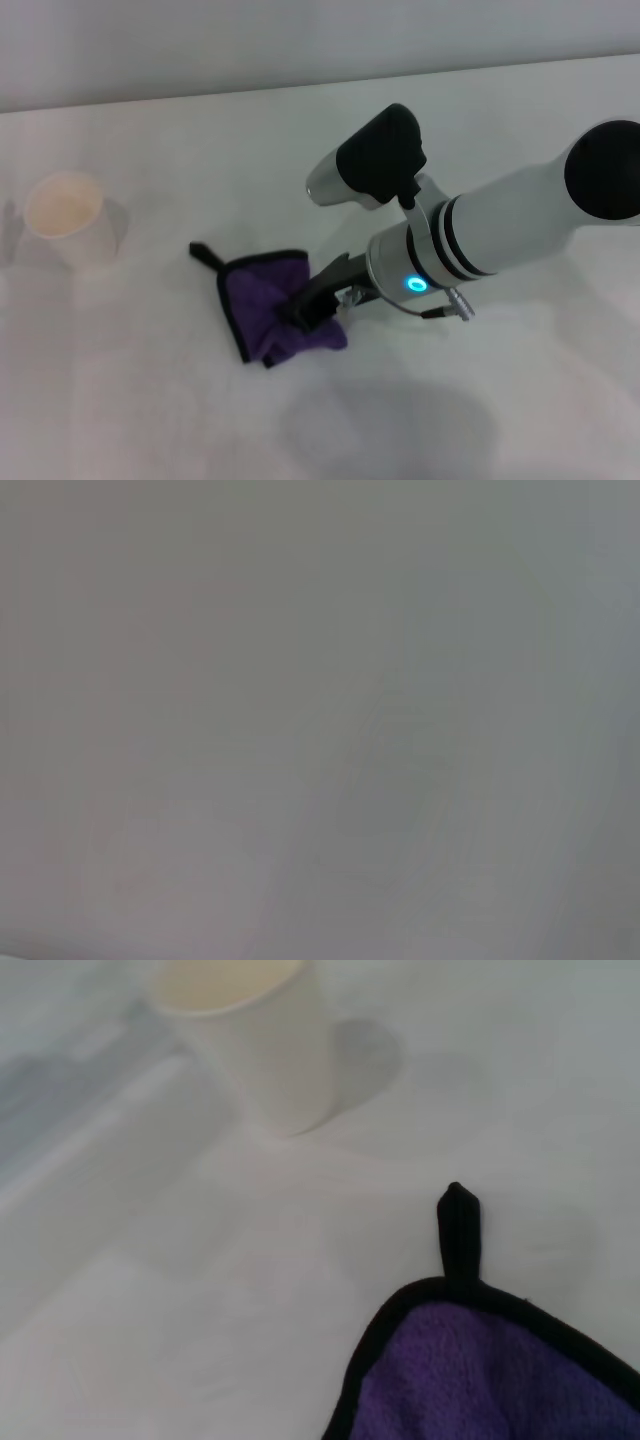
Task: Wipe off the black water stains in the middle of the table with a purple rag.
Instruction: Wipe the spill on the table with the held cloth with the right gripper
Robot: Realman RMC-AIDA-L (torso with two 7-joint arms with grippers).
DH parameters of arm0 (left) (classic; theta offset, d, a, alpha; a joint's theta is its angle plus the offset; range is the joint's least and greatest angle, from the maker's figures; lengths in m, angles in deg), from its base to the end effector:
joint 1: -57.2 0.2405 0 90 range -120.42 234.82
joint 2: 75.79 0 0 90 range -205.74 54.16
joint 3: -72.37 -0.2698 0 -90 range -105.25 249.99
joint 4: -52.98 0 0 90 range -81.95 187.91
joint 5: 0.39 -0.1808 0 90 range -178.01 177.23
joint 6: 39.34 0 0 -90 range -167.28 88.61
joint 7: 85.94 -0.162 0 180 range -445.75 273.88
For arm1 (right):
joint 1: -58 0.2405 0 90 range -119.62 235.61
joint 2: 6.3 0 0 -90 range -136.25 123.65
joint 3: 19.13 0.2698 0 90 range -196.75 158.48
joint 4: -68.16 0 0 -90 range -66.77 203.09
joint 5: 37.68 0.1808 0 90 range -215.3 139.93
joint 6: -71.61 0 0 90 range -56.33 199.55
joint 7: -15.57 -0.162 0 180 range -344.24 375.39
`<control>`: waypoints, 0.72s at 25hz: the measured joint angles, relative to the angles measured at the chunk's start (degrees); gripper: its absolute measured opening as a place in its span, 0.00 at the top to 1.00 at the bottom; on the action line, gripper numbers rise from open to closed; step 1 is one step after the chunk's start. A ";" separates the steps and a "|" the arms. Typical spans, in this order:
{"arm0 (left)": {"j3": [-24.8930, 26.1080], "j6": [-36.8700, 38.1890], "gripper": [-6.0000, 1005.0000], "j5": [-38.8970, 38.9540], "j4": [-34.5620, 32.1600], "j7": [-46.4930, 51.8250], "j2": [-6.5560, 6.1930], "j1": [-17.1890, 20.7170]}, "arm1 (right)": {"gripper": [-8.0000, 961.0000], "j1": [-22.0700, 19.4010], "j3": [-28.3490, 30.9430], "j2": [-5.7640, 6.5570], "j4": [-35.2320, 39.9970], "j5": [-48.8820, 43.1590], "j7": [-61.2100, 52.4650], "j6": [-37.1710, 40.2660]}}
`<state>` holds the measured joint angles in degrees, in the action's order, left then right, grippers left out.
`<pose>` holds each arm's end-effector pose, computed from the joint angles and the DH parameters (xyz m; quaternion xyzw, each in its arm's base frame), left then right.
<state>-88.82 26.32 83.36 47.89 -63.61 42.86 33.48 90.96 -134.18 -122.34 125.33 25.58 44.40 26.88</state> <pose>-0.3579 0.3223 0.0036 -0.6275 -0.3615 -0.3248 0.6084 0.2030 0.3187 -0.1342 -0.9247 0.3529 -0.0277 0.1400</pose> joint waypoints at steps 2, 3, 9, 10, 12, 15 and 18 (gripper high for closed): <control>-0.01 0.00 0.11 0.00 0.00 0.00 0.00 -0.05 | 0.91 -0.01 0.00 0.05 -0.18 2.87 2.06 -1.96; 0.00 0.00 0.11 0.00 0.00 0.00 0.00 -0.08 | 0.91 -0.01 0.06 0.07 -0.36 3.98 2.74 -2.90; 0.15 0.00 0.11 0.00 0.00 0.00 0.00 -0.33 | 0.91 0.42 0.04 -0.06 -2.09 6.45 4.66 -3.24; 0.15 0.00 0.11 0.00 -0.01 0.00 0.00 -0.37 | 0.91 0.48 0.14 -0.08 -2.67 6.51 4.73 -2.28; 0.19 0.00 0.11 0.04 0.01 0.00 0.00 -0.45 | 0.91 0.63 1.28 -0.01 -4.10 6.63 4.76 0.06; 0.33 0.00 0.11 0.22 0.07 0.00 -0.03 -0.59 | 0.91 0.67 2.05 0.15 -4.79 6.55 4.77 1.55; 0.35 0.00 0.11 0.24 0.08 0.00 -0.06 -0.83 | 0.91 0.69 3.70 0.34 -6.09 6.12 5.01 3.34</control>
<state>-88.47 26.32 83.60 47.97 -63.62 42.81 32.65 91.65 -130.48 -122.00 119.24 31.69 49.41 30.22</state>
